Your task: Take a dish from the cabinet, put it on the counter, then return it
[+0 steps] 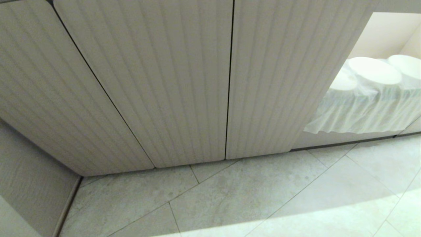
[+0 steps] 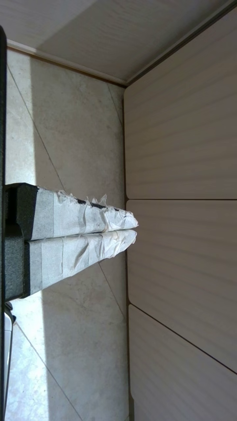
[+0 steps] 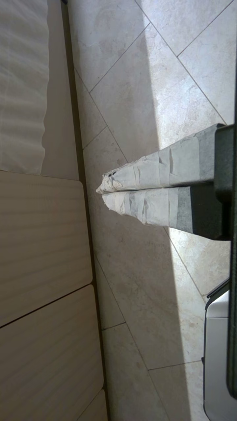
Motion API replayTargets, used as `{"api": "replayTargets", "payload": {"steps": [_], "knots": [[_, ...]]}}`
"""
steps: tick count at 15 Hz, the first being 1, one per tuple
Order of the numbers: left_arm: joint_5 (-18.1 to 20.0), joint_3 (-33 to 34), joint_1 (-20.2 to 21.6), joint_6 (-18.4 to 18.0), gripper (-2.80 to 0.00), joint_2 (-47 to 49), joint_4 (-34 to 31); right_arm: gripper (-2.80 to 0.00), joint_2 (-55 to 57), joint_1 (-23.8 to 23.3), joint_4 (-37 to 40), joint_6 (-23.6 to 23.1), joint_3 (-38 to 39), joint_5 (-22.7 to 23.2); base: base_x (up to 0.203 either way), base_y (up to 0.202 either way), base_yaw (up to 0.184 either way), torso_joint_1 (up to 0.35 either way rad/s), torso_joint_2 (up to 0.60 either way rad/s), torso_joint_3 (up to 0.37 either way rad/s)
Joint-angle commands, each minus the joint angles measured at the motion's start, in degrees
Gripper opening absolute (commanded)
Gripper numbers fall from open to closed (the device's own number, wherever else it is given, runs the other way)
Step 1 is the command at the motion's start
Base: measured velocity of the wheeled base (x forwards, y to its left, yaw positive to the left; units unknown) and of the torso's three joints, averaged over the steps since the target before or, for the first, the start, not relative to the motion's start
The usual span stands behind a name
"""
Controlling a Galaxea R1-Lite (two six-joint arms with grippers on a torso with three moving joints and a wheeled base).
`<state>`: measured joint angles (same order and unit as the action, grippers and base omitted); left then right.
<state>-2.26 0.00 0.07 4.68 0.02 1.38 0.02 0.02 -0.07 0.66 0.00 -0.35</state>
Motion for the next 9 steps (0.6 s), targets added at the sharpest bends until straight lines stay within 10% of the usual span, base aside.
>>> {"api": "replayTargets", "payload": {"steps": [1, 9], "knots": [[0.0, 0.0, 0.0, 0.1, -2.80, 0.0, 0.0, -2.80, 0.0, 0.0, 0.0, 0.0, 0.0, 0.0, 0.000, 0.000, 0.000, 0.000, 0.00, 0.000], [0.0, 0.0, 0.0, 0.1, -2.80, 0.0, 0.0, -2.80, 0.0, 0.0, 0.0, -0.2, 0.0, 0.0, 0.000, 0.000, 0.000, 0.000, 0.00, 0.000]]}}
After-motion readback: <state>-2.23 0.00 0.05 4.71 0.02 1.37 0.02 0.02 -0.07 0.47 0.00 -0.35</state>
